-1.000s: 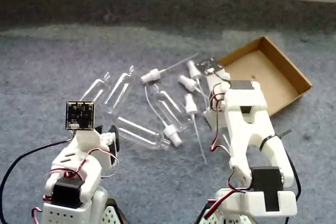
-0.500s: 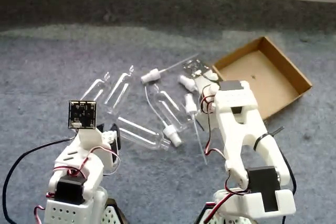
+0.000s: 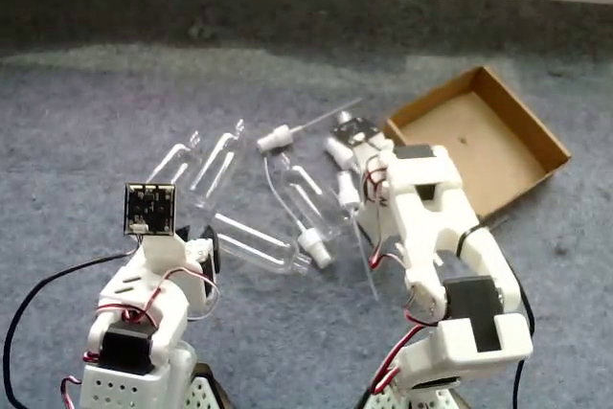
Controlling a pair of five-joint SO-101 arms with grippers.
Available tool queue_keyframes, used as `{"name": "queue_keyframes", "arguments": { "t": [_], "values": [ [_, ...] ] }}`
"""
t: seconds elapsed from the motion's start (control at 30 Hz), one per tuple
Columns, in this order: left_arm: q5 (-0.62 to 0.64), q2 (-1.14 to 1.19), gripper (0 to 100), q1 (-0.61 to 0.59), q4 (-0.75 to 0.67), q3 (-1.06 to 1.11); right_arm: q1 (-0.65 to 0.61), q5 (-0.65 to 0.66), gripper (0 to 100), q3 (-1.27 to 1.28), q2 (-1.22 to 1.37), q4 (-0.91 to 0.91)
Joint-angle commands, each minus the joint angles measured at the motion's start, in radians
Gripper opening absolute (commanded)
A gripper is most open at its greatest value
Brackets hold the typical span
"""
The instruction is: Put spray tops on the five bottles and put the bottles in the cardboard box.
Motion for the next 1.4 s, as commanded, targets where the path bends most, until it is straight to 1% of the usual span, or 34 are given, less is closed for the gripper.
{"name": "queue_keyframes", "arguments": {
  "t": [0.0,0.1,0.2,0.43,0.6,0.67,0.93,1.13,1.27,1.37],
  "values": [
    [-0.011,0.004,5,-0.015,-0.023,-0.01,0.035,0.006,16.3,-0.048,-0.018,0.005],
    [-0.011,0.004,5,-0.015,-0.023,-0.01,0.074,0.006,16.3,-0.107,-0.041,0.067],
    [-0.011,0.004,5,-0.008,-0.025,-0.01,0.102,0.006,16.3,-0.166,-0.119,0.156],
    [-0.011,0.004,6,-0.008,-0.025,-0.016,0.104,0.006,16.3,-0.189,-0.381,0.234],
    [-0.011,0.004,16,-0.008,-0.015,-0.008,0.105,0.009,16.3,-0.188,-0.535,0.323],
    [-0.011,0.004,19,-0.008,-0.015,-0.008,0.108,0.011,16.3,-0.189,-0.588,0.352],
    [-0.009,0.004,11,-0.008,-0.021,-0.019,0.101,0.012,16.3,-0.188,-0.736,0.45],
    [-0.009,0.004,10,-0.008,-0.023,-0.028,-0.005,0.012,16.3,-0.188,-0.785,0.526],
    [-0.008,0.007,10,-0.008,-0.012,-0.111,-0.073,0.005,16.3,-0.188,-0.823,0.524],
    [-0.008,0.013,10,-0.008,0.025,-0.147,-0.101,-0.008,16.3,-0.188,-0.877,0.522]
  ]
}}
